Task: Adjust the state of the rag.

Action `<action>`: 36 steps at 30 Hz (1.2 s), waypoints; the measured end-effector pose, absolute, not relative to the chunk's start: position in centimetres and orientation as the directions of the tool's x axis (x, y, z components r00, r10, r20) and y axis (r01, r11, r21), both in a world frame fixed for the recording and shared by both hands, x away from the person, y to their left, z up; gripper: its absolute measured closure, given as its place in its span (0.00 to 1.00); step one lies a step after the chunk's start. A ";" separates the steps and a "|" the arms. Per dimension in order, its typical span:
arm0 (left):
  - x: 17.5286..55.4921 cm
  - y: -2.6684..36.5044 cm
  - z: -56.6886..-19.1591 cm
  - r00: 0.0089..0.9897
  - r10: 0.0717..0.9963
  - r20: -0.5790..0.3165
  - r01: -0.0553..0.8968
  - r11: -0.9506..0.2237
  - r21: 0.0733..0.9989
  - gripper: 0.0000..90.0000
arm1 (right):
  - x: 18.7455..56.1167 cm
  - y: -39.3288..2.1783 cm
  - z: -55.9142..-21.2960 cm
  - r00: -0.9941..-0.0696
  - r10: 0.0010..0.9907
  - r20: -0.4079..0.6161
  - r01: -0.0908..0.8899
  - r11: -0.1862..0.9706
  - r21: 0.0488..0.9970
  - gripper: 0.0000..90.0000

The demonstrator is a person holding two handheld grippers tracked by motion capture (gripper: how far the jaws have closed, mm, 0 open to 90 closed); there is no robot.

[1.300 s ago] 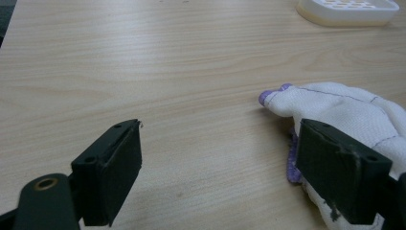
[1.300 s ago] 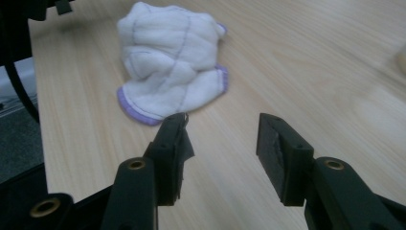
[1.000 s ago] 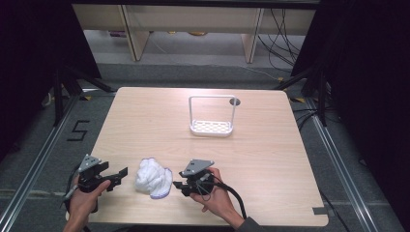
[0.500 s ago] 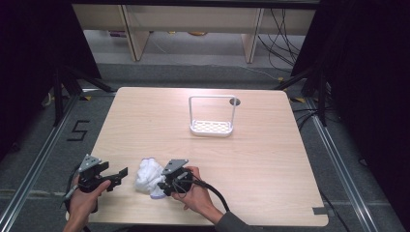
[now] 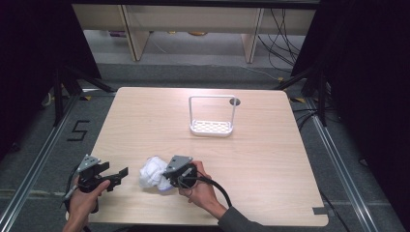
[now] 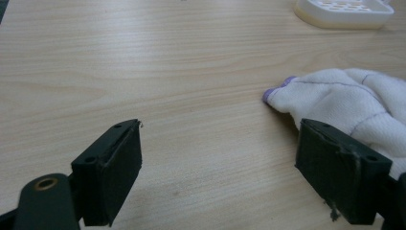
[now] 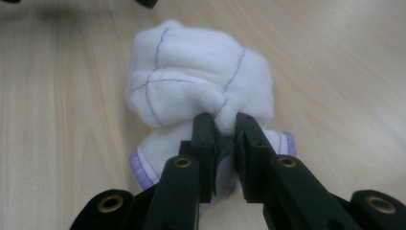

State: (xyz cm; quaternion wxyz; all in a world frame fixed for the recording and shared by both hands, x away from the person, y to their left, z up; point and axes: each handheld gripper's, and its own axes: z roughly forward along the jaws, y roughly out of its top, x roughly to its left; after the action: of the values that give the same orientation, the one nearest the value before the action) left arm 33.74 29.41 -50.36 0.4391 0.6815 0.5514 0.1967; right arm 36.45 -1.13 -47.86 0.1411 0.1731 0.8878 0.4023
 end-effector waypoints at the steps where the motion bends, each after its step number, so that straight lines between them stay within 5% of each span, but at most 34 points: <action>1: 33.7 29.4 -50.3 0.316 0.924 -0.215 0.580 -0.008 0.815 0.17 | 36.7 -1.9 -47.0 -0.899 0.428 -0.092 0.202 0.593 0.780 0.90; 14: 33.5 29.0 -50.2 0.325 0.921 -0.215 0.577 -0.013 0.816 0.17 | 36.6 -7.3 -42.6 -0.884 0.460 -0.087 0.192 0.527 0.828 0.93; 19: 32.9 27.1 -49.4 0.397 0.898 -0.189 0.548 -0.066 0.834 0.17 | 35.6 -10.8 -41.5 -0.861 0.503 -0.073 0.213 0.487 0.847 0.93; 28: 32.4 23.1 -48.9 0.517 0.838 -0.175 0.528 -0.151 0.836 0.18 | 35.4 -14.8 -42.7 -0.795 0.601 -0.087 0.282 0.492 0.823 0.93; 36: 31.9 20.8 -48.3 0.591 0.788 -0.171 0.501 -0.193 0.844 0.19 | 37.3 -12.3 -44.6 -0.810 0.585 -0.046 0.334 0.524 0.783 0.93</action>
State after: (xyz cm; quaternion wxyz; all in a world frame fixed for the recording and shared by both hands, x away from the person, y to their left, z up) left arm 31.86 20.81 -48.34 0.4714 0.7571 0.4257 0.1524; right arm 37.35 -12.29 -44.57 0.1537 0.2671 0.8594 0.4080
